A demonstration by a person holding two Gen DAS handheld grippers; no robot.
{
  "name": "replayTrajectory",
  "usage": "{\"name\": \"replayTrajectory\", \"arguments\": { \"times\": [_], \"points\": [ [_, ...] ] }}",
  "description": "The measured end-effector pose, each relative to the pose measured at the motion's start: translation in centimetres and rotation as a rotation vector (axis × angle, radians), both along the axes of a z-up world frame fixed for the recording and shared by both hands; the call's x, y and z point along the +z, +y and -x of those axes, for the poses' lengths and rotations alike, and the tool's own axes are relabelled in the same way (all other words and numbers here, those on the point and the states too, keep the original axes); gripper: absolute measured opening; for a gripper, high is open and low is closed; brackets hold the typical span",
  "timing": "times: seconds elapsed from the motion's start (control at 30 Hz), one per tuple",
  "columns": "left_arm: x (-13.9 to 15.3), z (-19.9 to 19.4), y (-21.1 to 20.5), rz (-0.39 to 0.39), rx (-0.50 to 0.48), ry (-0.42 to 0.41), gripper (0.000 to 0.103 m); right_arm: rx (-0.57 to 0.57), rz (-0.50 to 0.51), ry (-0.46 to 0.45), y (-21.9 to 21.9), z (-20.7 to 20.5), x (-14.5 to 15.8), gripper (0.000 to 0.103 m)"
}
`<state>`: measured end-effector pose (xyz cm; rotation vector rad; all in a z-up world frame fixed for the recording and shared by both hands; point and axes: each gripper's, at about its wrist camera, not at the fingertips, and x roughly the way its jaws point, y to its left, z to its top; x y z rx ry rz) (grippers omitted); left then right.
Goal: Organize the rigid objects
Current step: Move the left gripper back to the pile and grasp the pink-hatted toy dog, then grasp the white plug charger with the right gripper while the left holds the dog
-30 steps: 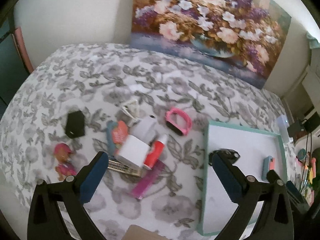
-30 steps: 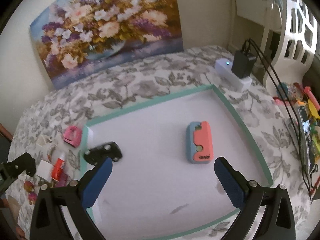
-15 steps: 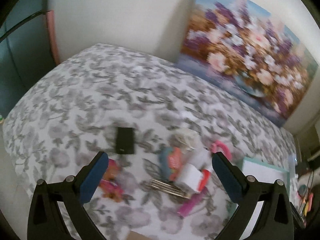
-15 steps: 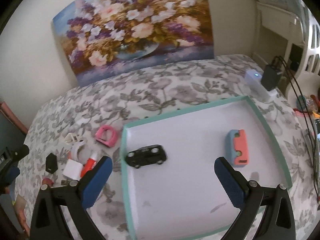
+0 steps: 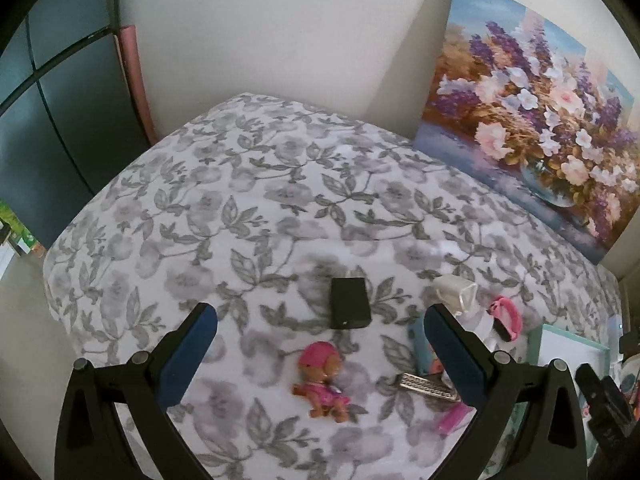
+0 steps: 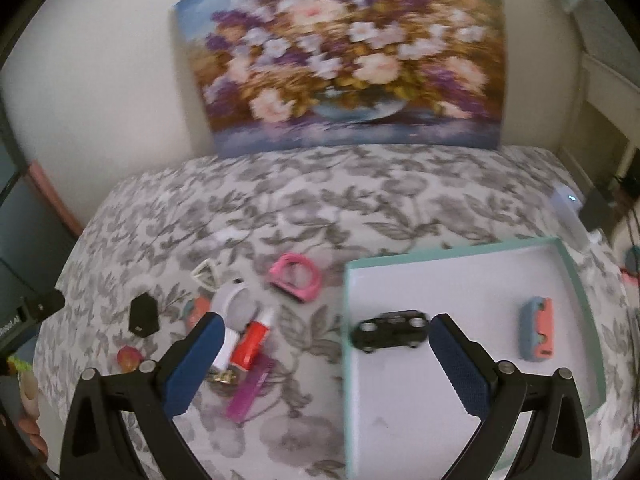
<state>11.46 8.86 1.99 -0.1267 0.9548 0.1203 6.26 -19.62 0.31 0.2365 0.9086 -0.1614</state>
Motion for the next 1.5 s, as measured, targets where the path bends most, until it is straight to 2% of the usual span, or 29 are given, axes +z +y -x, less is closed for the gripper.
{"name": "replayTrajectory", "arguments": {
  "times": [0.1, 0.27, 0.63, 0.73, 1.03, 1.1, 1.3, 1.37, 1.5],
  "points": [
    [-0.5, -0.3, 0.7, -0.003, 0.001, 0.014, 0.103, 0.036, -0.011, 0.016, 1.7, -0.9, -0.6, 0.103],
    [-2.2, -1.0, 1.3, 0.019, -0.007, 0.084, 0.103, 0.089, -0.041, 0.047, 4.3, -2.4, -2.1, 0.103],
    [-7.4, -1.8, 1.8, 0.105, 0.040, 0.239, 0.100, 0.148, -0.082, 0.151, 7.8, -4.5, -6.6, 0.101],
    [-8.5, -2.0, 1.6, 0.116, 0.046, 0.274, 0.094, 0.147, -0.095, 0.169, 8.0, -4.8, -7.5, 0.091],
    [-11.6, -2.3, 1.1, 0.161, 0.052, 0.363, 0.078, 0.150, -0.153, 0.185, 8.6, -5.4, -8.5, 0.071],
    [-12.5, -2.4, 0.7, 0.170, 0.039, 0.392, 0.065, 0.151, -0.153, 0.184, 8.9, -5.6, -8.6, 0.066],
    [-13.5, -2.6, -0.4, 0.136, 0.026, 0.413, 0.043, 0.151, -0.147, 0.175, 9.3, -5.8, -8.5, 0.056],
    [-13.5, -2.7, -0.5, 0.142, 0.029, 0.408, 0.043, 0.157, -0.151, 0.171, 9.3, -5.7, -8.4, 0.051],
    [-13.2, -2.7, -0.5, 0.165, 0.037, 0.392, 0.041, 0.155, -0.163, 0.166, 9.1, -5.5, -8.4, 0.051]
  ]
}}
